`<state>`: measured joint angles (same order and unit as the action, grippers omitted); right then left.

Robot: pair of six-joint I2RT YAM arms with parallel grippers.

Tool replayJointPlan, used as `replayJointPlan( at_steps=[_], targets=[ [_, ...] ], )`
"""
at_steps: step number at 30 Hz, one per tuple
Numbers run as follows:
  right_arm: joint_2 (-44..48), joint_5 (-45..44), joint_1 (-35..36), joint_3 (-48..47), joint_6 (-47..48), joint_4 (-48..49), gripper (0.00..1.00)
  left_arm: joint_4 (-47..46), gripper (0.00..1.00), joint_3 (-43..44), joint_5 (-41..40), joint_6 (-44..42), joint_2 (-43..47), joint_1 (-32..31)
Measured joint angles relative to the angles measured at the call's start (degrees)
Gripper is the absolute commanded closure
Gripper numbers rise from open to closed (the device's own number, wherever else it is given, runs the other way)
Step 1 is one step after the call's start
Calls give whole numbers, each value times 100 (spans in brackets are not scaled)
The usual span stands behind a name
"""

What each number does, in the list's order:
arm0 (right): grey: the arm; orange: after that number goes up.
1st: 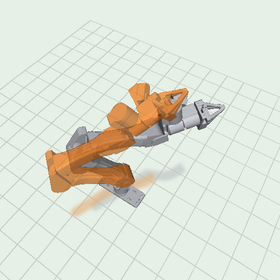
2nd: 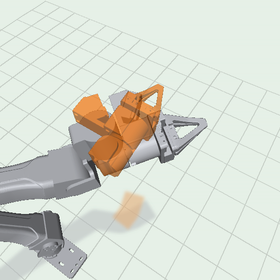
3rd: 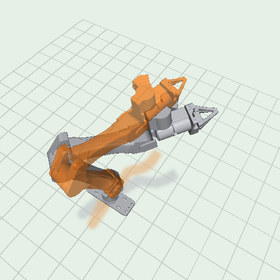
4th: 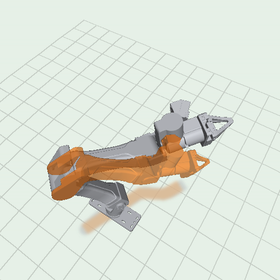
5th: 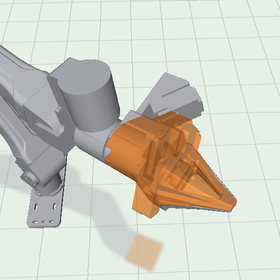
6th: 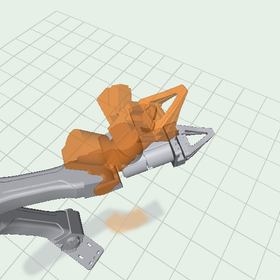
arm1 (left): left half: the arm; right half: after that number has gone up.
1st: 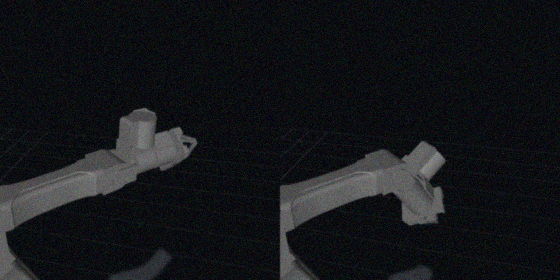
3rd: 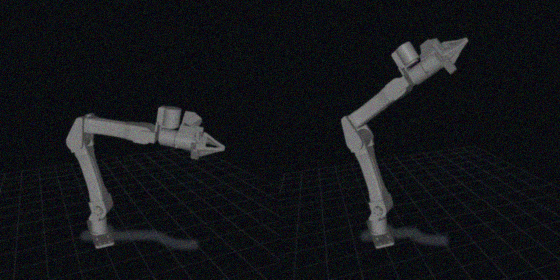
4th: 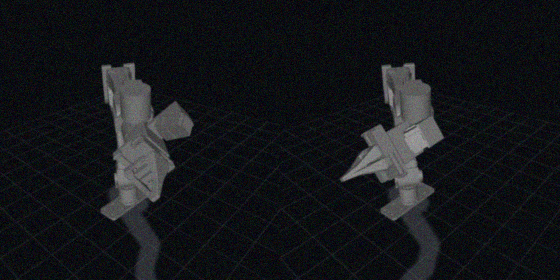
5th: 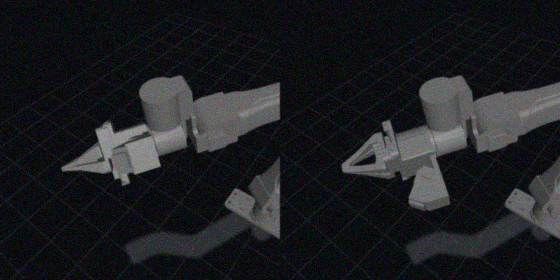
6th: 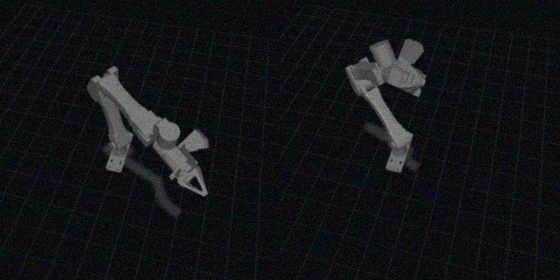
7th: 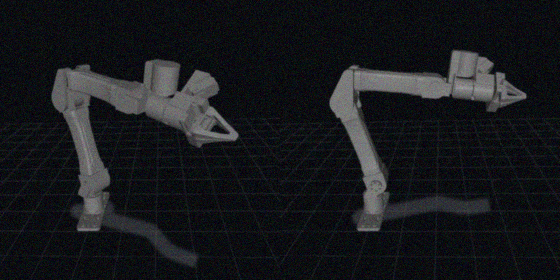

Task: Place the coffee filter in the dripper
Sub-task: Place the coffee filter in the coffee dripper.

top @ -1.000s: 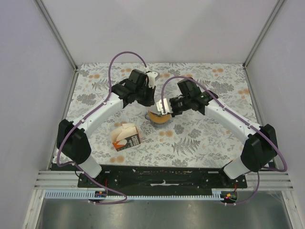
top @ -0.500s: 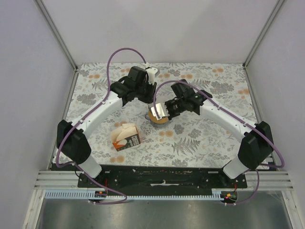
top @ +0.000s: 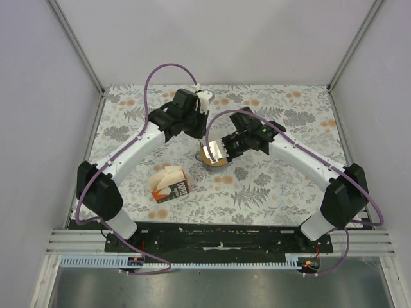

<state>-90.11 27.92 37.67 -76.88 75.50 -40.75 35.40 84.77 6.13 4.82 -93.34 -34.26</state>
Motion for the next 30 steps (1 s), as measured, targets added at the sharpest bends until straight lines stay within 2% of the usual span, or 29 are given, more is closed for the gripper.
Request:
replayJointPlan(
  at_steps=[6, 11, 13, 18, 21, 23, 26, 30],
  targets=[
    [0, 0, 0, 0, 33, -9, 100, -9, 59, 555, 4, -131, 2, 0],
    [0, -2, 9, 0, 63, -11, 100, -81, 57, 155, 24, -247, 4, 0],
    [2, -2, 11, 0, 63, -11, 100, -79, 61, 0, -2, -317, -7, 0],
    [4, -15, 31, 0, 76, -11, 100, -173, 84, -186, -155, -501, -55, 0],
    [4, -68, 46, 0, 87, -7, 100, -291, 91, -256, -140, -542, -63, 0],
    [7, -103, 48, 0, 81, 4, 86, -350, 97, -323, -116, -540, -63, 0],
    [37, -153, 72, 0, -44, 85, 58, -490, 98, -367, -98, -531, -63, 0],
    [302, -155, 76, 2, -345, 376, 38, -555, 98, -385, -92, -483, -63, 0]
  ],
)
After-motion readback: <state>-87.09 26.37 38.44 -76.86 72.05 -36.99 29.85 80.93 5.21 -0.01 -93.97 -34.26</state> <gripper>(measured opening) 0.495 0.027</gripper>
